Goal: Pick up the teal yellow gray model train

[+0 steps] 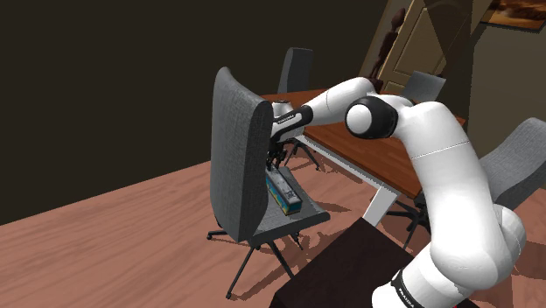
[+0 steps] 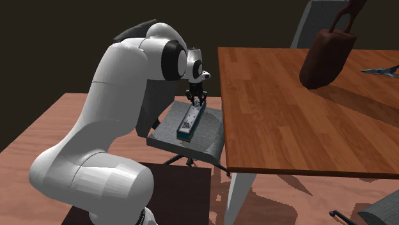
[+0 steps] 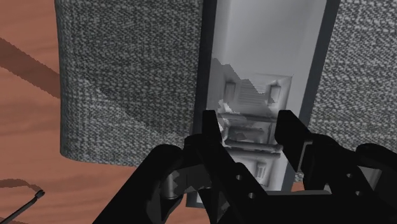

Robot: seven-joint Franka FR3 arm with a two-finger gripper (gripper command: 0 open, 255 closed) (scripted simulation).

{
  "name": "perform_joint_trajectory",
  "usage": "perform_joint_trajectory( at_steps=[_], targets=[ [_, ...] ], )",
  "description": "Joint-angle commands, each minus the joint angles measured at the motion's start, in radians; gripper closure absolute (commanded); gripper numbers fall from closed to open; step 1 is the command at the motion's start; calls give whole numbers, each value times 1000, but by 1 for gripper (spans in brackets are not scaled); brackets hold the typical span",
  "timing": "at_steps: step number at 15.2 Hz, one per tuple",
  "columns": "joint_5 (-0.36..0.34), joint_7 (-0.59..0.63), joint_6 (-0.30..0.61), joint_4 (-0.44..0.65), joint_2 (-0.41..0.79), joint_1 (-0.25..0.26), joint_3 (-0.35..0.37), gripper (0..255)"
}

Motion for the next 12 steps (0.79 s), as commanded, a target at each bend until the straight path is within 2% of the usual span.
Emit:
perform_joint_trajectory(
  at_steps=[1,12],
  targets=[
    [0,0,-11,-8,-21,1,0,255],
    [1,-7,-95,-22,-120,1,1,255]
  ],
)
